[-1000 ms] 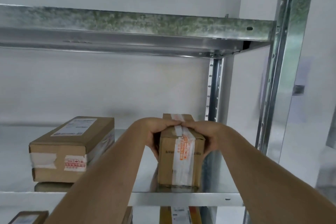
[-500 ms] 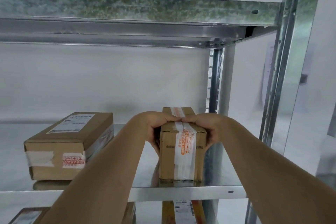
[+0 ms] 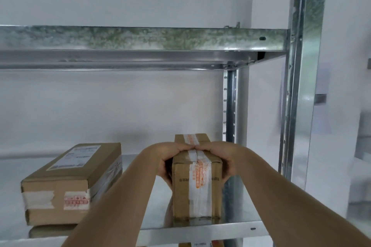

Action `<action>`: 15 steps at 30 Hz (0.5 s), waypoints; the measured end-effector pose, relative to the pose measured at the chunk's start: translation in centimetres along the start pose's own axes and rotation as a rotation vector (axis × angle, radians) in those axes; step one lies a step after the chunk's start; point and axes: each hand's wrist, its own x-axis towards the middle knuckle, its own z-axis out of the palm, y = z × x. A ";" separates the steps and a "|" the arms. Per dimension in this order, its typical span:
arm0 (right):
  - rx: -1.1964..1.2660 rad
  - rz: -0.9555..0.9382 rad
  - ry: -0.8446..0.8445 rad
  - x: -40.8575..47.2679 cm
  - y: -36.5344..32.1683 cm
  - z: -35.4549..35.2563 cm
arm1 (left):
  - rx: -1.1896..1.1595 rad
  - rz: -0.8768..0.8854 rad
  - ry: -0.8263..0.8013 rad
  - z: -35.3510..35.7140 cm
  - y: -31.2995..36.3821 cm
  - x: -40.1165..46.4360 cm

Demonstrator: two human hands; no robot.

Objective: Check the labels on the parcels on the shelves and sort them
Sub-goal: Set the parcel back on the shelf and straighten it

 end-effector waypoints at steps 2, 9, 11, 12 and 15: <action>0.012 -0.046 0.035 -0.2 0.4 0.5 | 0.001 0.046 0.037 0.1 -0.3 -0.5; 0.049 -0.148 0.120 -2.9 1.0 -0.6 | -0.249 0.226 0.028 -0.7 -2.6 -1.4; -0.088 -0.118 0.180 -3.6 1.2 -1.2 | -0.318 0.273 0.077 -0.1 -3.4 -2.1; -0.136 -0.109 0.193 -3.8 1.3 -1.3 | -0.333 0.292 0.080 0.1 -3.7 -2.5; -0.197 -0.171 0.191 -4.1 1.6 -0.9 | -0.254 0.279 0.152 0.1 -3.4 -3.3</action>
